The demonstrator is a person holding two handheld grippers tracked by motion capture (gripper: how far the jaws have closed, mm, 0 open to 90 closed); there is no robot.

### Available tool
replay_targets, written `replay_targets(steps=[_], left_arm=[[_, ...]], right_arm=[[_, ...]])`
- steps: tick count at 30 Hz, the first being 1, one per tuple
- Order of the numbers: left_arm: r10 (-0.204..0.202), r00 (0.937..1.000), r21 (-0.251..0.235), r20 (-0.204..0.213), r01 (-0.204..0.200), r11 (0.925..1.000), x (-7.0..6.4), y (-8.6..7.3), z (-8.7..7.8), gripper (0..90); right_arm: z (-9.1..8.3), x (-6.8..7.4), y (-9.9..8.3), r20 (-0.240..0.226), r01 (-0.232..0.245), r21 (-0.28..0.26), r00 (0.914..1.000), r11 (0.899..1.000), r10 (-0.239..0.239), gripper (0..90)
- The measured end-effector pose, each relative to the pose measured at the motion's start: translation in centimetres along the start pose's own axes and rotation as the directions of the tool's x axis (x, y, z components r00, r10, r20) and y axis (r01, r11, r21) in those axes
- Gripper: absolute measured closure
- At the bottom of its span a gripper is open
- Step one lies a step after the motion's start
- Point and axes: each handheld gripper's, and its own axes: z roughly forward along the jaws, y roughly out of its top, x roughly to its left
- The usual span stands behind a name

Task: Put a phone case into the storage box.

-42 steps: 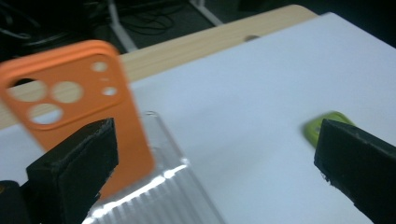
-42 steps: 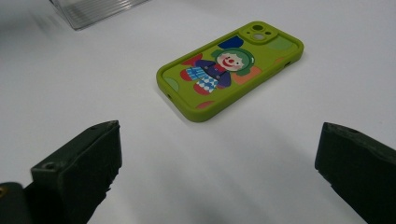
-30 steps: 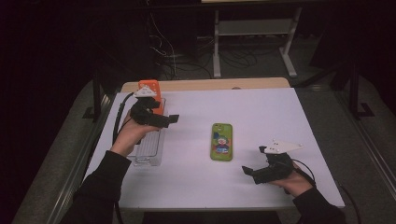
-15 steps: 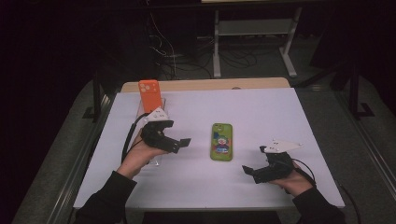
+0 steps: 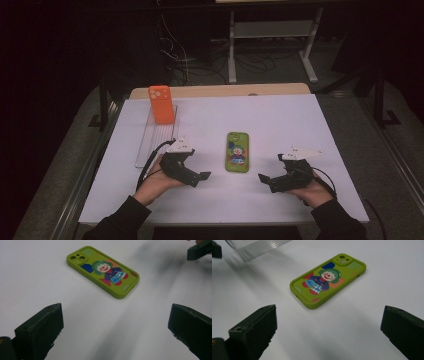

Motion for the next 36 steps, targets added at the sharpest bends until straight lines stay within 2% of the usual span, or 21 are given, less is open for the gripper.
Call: replay_targets(steps=[3,7,12,18,21,24,25,26,30,32,36], left_arm=[[0.018,0.9998,0.010,0.003,-0.018,0.9998,-0.2,-0.1,0.4,0.0],[0.013,0.9998,0.015,0.012,-0.013,0.9998,-0.3,-0.2,0.4,0.0],[0.038,0.9992,0.022,0.014,-0.038,0.9990,-0.2,-0.1,0.7,0.0],[0.014,0.9996,0.029,0.023,-0.015,0.9995,-0.3,-0.1,0.9,0.0],[0.025,0.9994,0.024,0.023,-0.025,0.9994,-0.2,-0.1,1.0,0.0],[0.020,0.9995,0.027,0.023,-0.021,0.9994,-0.2,-0.1,1.1,0.0],[0.024,0.9994,0.029,0.024,-0.024,0.9993,-0.2,-0.1,1.1,0.0],[0.038,0.9990,0.039,0.025,-0.039,0.9985,-0.1,-0.1,1.1,0.0],[0.035,0.9992,0.043,0.020,-0.036,0.9984,-0.2,-0.1,1.1,0.0],[0.049,0.9986,0.052,0.020,-0.050,0.9974,-0.1,-0.1,1.0,0.0],[0.023,0.9995,0.044,0.020,-0.024,0.9987,-0.3,-0.2,1.1,0.0]], right_arm=[[0.1,0.0,0.7,-0.006,-0.001,-0.006,1.0000,1.000,0.001,0.0],[0.7,0.1,1.5,-0.015,-0.003,0.020,0.9999,1.000,0.003,0.0],[1.4,0.5,2.6,-0.034,0.002,0.061,0.9994,0.998,0.000,0.2],[2.4,0.8,4.2,-0.056,0.012,0.057,0.9984,0.998,-0.009,4.2],[3.0,1.3,5.1,-0.069,0.009,0.059,0.9976,0.998,-0.004,6.3],[3.8,1.8,6.1,-0.077,0.016,0.078,0.9970,0.997,-0.010,10.5],[4.2,2.1,6.6,-0.087,0.033,0.080,0.9959,0.996,-0.026,12.7],[4.3,2.2,6.7,-0.089,0.027,0.087,0.9959,0.996,-0.019,12.9],[5.6,2.9,7.5,-0.104,0.042,0.106,0.9941,0.993,-0.031,18.4],[6.4,3.3,7.8,-0.107,0.050,0.130,0.9936,0.990,-0.036,23.6],[7.8,3.7,8.2,-0.099,0.062,0.154,0.9940,0.986,-0.047,35.3]])
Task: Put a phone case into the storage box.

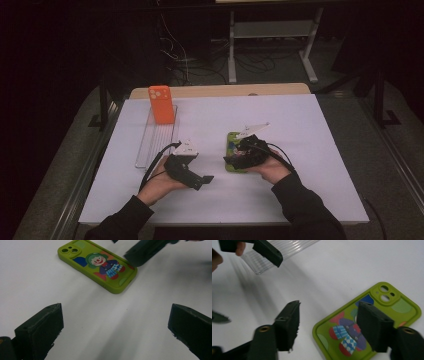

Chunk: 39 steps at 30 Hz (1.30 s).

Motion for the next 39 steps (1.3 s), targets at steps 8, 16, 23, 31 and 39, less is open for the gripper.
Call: replay_targets(steps=[8,16,23,31,39], left_arm=[[0.015,0.9999,0.012,0.004,-0.015,0.9998,0.2,0.1,-0.1,0.0],[-0.005,1.0000,0.008,0.006,0.005,1.0000,0.1,0.1,-0.1,0.0],[-0.005,1.0000,0.010,0.005,0.005,0.9999,0.1,0.1,-0.1,0.0],[-0.010,0.9999,0.005,0.007,0.010,0.9999,0.1,0.1,-0.1,0.0],[-0.007,1.0000,0.008,0.005,0.007,0.9999,0.1,0.1,-0.1,0.0]], right_arm=[[2.4,0.5,0.9,-0.017,-0.006,0.052,0.9998,0.999,0.007,59.9],[4.4,0.5,0.9,-0.025,0.005,0.109,0.9997,0.994,-0.003,83.5],[5.8,0.7,0.6,-0.021,0.019,0.155,0.9996,0.988,-0.016,88.0],[6.1,0.6,0.4,-0.014,0.021,0.178,0.9997,0.984,-0.019,88.3],[5.5,0.2,0.1,0.010,0.024,0.196,0.9996,0.980,-0.026,88.3]])
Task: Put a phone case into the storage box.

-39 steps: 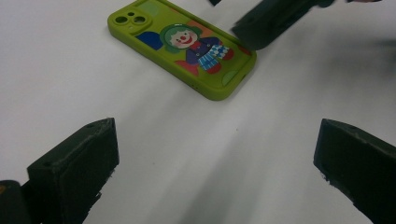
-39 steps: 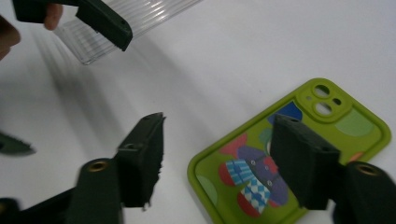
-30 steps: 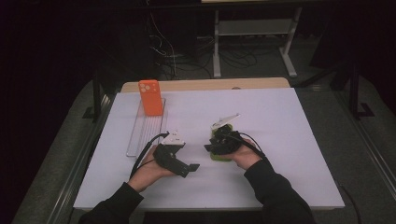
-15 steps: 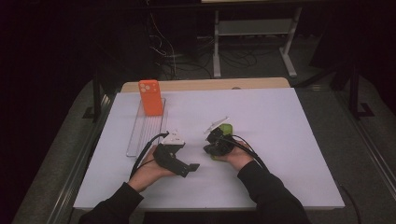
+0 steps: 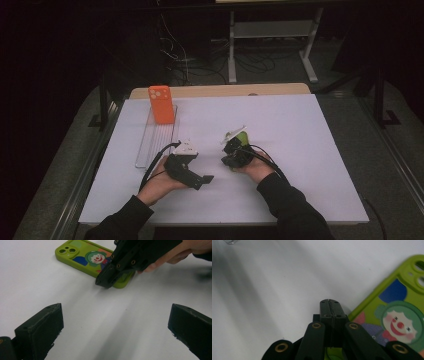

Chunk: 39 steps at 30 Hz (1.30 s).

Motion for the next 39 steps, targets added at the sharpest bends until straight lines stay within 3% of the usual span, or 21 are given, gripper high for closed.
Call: replay_targets(steps=[18,21,26,31,37,39], left_arm=[[-0.001,1.0000,0.001,0.002,0.001,1.0000,0.0,0.0,0.0,0.0],[-0.001,1.0000,0.000,0.002,0.001,1.0000,0.0,0.0,0.0,0.0],[-0.001,1.0000,0.000,0.003,0.001,1.0000,0.0,0.0,0.0,0.0],[-0.001,1.0000,0.001,0.002,0.001,1.0000,0.0,0.0,0.0,0.0],[-0.002,1.0000,0.005,0.003,0.002,1.0000,0.0,0.0,0.0,0.0],[-0.001,1.0000,0.005,0.003,0.001,1.0000,0.0,0.1,0.0,0.0]], right_arm=[[-2.3,-2.9,-2.3,0.073,-0.033,0.029,0.9969,0.999,0.030,88.3],[-3.1,-3.7,-2.8,0.050,-0.055,0.001,0.9972,0.998,0.055,87.9],[-5.2,-4.0,-3.5,-0.014,-0.072,-0.090,0.9974,0.993,0.071,71.9],[-7.4,-4.0,-5.2,-0.063,-0.090,-0.145,0.9947,0.985,0.082,43.9],[-8.7,-3.6,-8.0,-0.036,-0.083,-0.222,0.9964,0.972,0.076,13.9],[-8.9,-3.3,-8.9,-0.020,-0.072,-0.241,0.9974,0.968,0.069,9.7]])
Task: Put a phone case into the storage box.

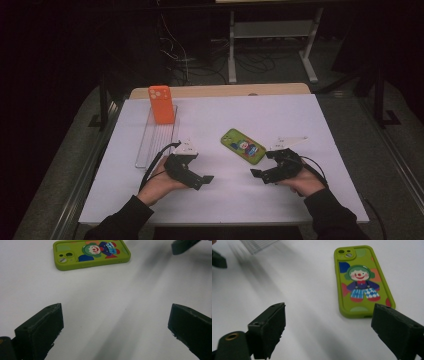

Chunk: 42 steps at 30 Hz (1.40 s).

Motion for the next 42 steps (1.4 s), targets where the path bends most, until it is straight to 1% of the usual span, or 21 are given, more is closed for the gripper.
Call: replay_targets(steps=[1,2,3,8,12,13,14,16,19,21,22,24,27,28,30,33,35,36,40,41,42], left_arm=[[0.001,1.0000,0.002,-0.001,-0.001,1.0000,0.0,0.0,0.0,0.0],[0.001,1.0000,0.001,-0.001,-0.001,1.0000,0.0,0.0,0.0,0.0],[0.000,1.0000,0.001,-0.001,0.000,1.0000,0.0,0.0,0.0,0.0],[0.000,1.0000,-0.001,-0.001,0.000,1.0000,0.0,0.0,0.0,0.0],[0.002,1.0000,0.000,-0.003,-0.002,1.0000,0.0,0.0,0.0,0.0],[-0.016,0.9999,-0.014,-0.001,0.016,0.9998,-0.1,0.0,0.1,0.0],[0.001,1.0000,0.001,-0.003,-0.001,1.0000,0.0,0.0,0.0,0.0],[-0.003,1.0000,-0.005,-0.004,0.003,1.0000,-0.1,-0.1,0.0,0.0],[0.005,1.0000,-0.003,-0.004,-0.005,1.0000,0.0,0.0,0.0,0.0],[0.012,0.9999,0.004,-0.004,-0.012,0.9999,0.1,-0.1,0.0,0.0],[0.003,1.0000,-0.005,-0.004,-0.003,1.0000,0.0,-0.1,0.0,0.0],[0.009,0.9999,-0.004,-0.005,-0.009,1.0000,0.1,-0.1,0.0,0.0],[0.005,1.0000,-0.005,-0.004,-0.005,1.0000,0.0,-0.1,0.0,0.0],[0.004,1.0000,-0.004,-0.005,-0.004,1.0000,0.0,-0.1,0.0,0.0],[0.009,0.9999,-0.005,-0.005,-0.009,0.9999,0.1,-0.1,0.0,0.0],[0.005,1.0000,-0.005,-0.004,-0.005,1.0000,0.0,-0.1,0.0,0.0],[0.009,0.9999,-0.004,-0.004,-0.009,0.9999,0.1,-0.1,0.0,0.0],[0.019,0.9998,0.005,-0.006,-0.019,0.9998,0.1,-0.1,0.0,0.0],[0.000,1.0000,-0.002,-0.006,0.000,1.0000,-0.1,-0.1,0.1,0.0],[0.002,1.0000,-0.001,-0.006,-0.002,1.0000,0.0,-0.1,0.1,0.0],[0.015,0.9999,0.008,-0.007,-0.015,0.9999,0.1,-0.1,0.0,0.0]], right_arm=[[-0.1,0.0,-0.4,-0.002,0.016,-0.008,0.9999,1.000,-0.016,4.9],[-0.2,0.1,-0.8,-0.010,0.012,-0.009,0.9999,1.000,-0.012,0.0],[-0.3,0.2,-1.2,-0.014,0.012,-0.009,0.9998,1.000,-0.012,0.0],[-0.6,0.6,-2.9,0.015,0.009,-0.005,0.9998,1.000,-0.009,0.0],[-1.1,0.7,-3.9,0.016,0.000,-0.008,0.9999,1.000,0.000,0.0],[-1.2,0.7,-4.0,0.018,-0.002,-0.013,0.9998,1.000,0.003,0.0],[-1.4,0.7,-4.1,0.019,0.001,-0.016,0.9998,1.000,0.000,0.0],[-1.6,0.6,-4.1,0.023,-0.009,-0.026,0.9997,1.000,0.010,0.0],[-1.7,0.5,-3.9,0.032,-0.013,-0.034,0.9994,0.999,0.014,0.0],[-1.8,0.5,-3.9,0.035,-0.009,-0.034,0.9993,0.999,0.010,0.0],[-1.8,0.4,-3.8,0.037,-0.001,-0.038,0.9993,0.999,0.003,0.0],[-1.9,0.4,-3.7,0.034,-0.005,-0.038,0.9994,0.999,0.007,0.0],[-1.9,0.5,-3.5,0.031,0.003,-0.038,0.9995,0.999,-0.002,0.0],[-1.9,0.6,-3.5,0.025,-0.002,-0.042,0.9997,0.999,0.003,0.0],[-2.0,0.6,-3.3,0.028,0.011,-0.041,0.9995,0.999,-0.010,0.0],[-2.1,0.5,-3.0,0.031,0.011,-0.045,0.9995,0.999,-0.009,0.0],[-2.1,0.5,-2.8,0.036,0.009,-0.051,0.9993,0.999,-0.008,0.0],[-2.2,0.5,-2.7,0.039,0.010,-0.050,0.9992,0.999,-0.008,0.0],[-2.1,0.4,-2.0,0.043,0.011,-0.044,0.9990,0.999,-0.009,0.0],[-2.0,0.3,-1.8,0.043,0.011,-0.042,0.9990,0.999,-0.009,0.0],[-2.0,0.3,-1.6,0.043,0.011,-0.039,0.9990,0.999,-0.010,0.0]])
